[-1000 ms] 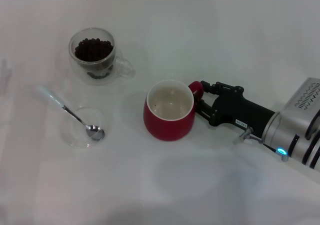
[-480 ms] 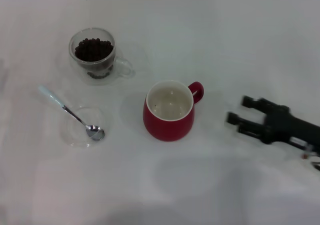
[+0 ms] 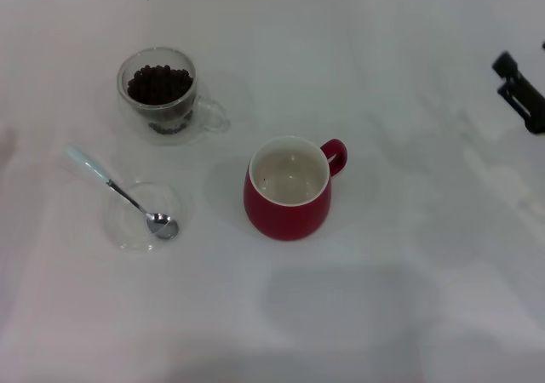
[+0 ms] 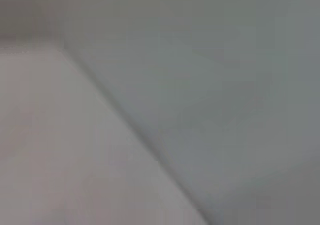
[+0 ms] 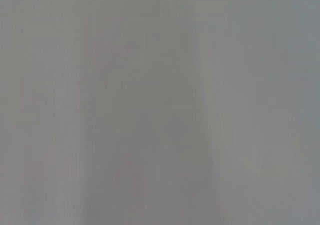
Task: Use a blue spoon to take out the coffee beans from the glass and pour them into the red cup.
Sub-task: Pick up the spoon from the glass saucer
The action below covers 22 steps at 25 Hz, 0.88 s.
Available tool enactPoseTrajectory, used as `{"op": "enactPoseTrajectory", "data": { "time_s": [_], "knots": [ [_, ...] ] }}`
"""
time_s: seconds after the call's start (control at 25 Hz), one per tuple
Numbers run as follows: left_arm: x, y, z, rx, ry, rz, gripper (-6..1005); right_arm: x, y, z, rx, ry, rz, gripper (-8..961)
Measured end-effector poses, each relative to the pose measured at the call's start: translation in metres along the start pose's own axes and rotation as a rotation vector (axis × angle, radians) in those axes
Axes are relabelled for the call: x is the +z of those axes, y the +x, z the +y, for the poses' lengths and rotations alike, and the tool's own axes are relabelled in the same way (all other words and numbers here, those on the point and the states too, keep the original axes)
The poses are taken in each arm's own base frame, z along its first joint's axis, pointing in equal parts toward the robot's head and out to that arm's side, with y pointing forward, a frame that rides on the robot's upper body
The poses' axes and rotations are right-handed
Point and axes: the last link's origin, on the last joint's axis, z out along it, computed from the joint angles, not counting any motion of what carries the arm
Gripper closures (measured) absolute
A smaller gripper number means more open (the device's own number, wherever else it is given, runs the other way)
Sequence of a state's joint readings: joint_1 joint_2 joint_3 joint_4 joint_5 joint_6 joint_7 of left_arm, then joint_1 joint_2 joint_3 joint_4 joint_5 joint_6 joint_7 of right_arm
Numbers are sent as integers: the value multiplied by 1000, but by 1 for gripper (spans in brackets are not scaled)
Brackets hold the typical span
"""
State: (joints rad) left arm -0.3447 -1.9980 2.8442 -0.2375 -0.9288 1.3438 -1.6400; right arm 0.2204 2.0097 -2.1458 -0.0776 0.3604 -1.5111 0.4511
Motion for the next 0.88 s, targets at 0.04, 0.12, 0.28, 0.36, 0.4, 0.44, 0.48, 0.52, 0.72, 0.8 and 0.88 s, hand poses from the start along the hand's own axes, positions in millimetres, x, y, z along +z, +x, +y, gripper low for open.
{"op": "enactPoseTrajectory", "data": {
  "time_s": [0.04,0.12,0.28,0.36,0.4,0.44,0.48,0.52,0.72,0.8,0.88],
  "knots": [
    [2,2,3,-17,-21,-79,154,7,-1,2,-21,-1,-9,126],
    [4,1,7,-23,-41,-144,157,19,-2,3,-37,-10,-11,127],
    [15,-6,15,-34,-53,-293,165,33,-2,4,-43,-26,1,127],
    [17,-9,16,-28,-49,-329,169,36,-2,5,-43,-30,1,127],
    [19,-11,17,-21,-49,-347,171,36,-3,6,-42,-30,-1,127],
    [20,-12,17,-17,-48,-360,173,36,-3,6,-42,-29,-2,127],
    [21,-13,18,-12,-48,-373,175,35,-3,6,-41,-27,-5,127],
    [22,-14,18,-6,-46,-388,176,34,-3,5,-40,-24,-8,127],
    [28,-17,20,9,-38,-413,186,33,-3,5,-39,-18,-11,127],
    [31,-17,21,19,-35,-421,198,33,-3,5,-38,-18,-11,127],
    [34,-18,20,30,-27,-430,210,33,-3,5,-38,-17,-12,127]
  ]
}}
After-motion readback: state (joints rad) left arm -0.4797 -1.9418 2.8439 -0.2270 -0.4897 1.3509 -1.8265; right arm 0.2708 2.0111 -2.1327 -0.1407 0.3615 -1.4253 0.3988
